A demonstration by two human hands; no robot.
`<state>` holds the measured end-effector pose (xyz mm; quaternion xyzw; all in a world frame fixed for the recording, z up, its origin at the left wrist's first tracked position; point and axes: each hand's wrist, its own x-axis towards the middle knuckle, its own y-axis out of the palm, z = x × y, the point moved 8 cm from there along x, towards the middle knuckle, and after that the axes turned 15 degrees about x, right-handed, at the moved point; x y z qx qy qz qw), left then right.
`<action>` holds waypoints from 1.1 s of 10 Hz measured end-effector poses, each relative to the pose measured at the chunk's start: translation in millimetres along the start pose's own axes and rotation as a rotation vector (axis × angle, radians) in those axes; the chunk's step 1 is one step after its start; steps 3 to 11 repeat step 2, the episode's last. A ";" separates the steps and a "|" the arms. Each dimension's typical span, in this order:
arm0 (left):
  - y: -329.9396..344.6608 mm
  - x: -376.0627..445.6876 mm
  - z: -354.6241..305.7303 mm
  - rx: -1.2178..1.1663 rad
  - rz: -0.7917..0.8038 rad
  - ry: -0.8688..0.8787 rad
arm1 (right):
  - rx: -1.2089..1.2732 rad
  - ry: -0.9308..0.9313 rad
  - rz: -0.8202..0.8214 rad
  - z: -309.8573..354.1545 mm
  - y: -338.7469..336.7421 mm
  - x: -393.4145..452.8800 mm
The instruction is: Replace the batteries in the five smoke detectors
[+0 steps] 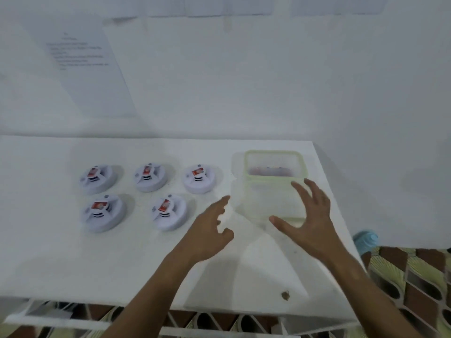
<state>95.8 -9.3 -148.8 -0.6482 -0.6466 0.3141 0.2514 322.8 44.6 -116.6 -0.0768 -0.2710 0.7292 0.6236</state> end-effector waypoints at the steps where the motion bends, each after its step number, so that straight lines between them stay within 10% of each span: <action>1: -24.1 -30.2 41.4 -0.073 -0.011 -0.028 | 0.019 -0.304 -0.065 45.4 63.6 -22.9; 2: -55.6 -68.7 84.7 -0.061 0.154 -0.022 | -0.011 -0.575 -0.054 84.1 156.2 -61.2; 11: -55.6 -68.7 84.7 -0.061 0.154 -0.022 | -0.011 -0.575 -0.054 84.1 156.2 -61.2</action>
